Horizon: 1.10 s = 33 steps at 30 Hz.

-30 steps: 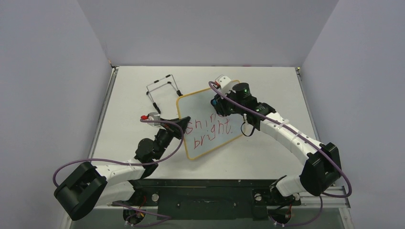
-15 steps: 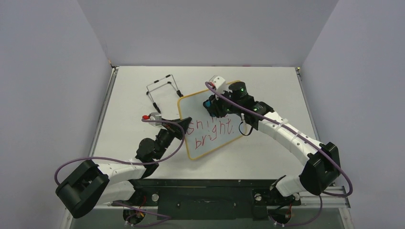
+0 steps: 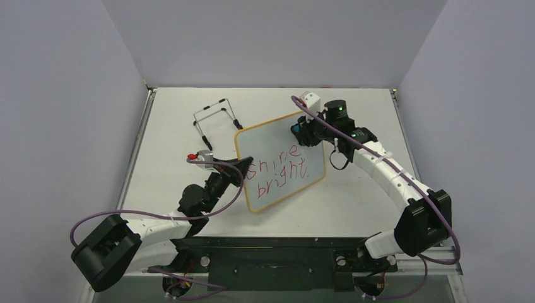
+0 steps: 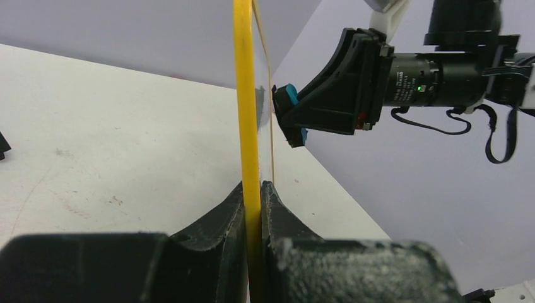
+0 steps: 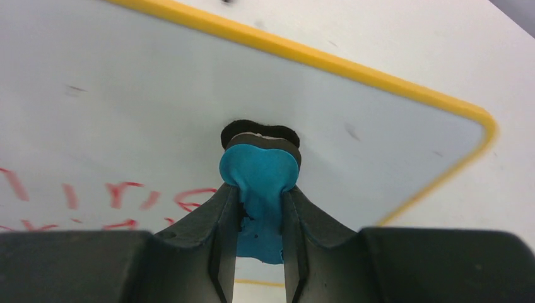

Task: Erase the whiteboard
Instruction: Erase the whiteboard at the center of the board.

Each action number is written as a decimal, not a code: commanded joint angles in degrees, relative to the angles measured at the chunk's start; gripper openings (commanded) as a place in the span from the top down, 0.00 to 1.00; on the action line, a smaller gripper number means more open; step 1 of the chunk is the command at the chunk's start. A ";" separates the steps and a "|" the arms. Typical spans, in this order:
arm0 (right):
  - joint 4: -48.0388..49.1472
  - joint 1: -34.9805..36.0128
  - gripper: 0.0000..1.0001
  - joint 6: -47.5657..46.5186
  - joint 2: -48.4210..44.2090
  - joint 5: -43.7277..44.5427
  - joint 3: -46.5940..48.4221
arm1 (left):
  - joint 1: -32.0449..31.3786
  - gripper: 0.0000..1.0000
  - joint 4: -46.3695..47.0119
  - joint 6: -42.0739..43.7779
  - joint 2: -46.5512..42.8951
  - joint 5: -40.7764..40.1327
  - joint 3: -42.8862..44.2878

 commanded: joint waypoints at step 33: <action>-19.61 -40.36 0.57 -27.93 11.18 6.51 -7.97 | -0.59 1.00 -7.16 11.12 -3.80 6.28 0.20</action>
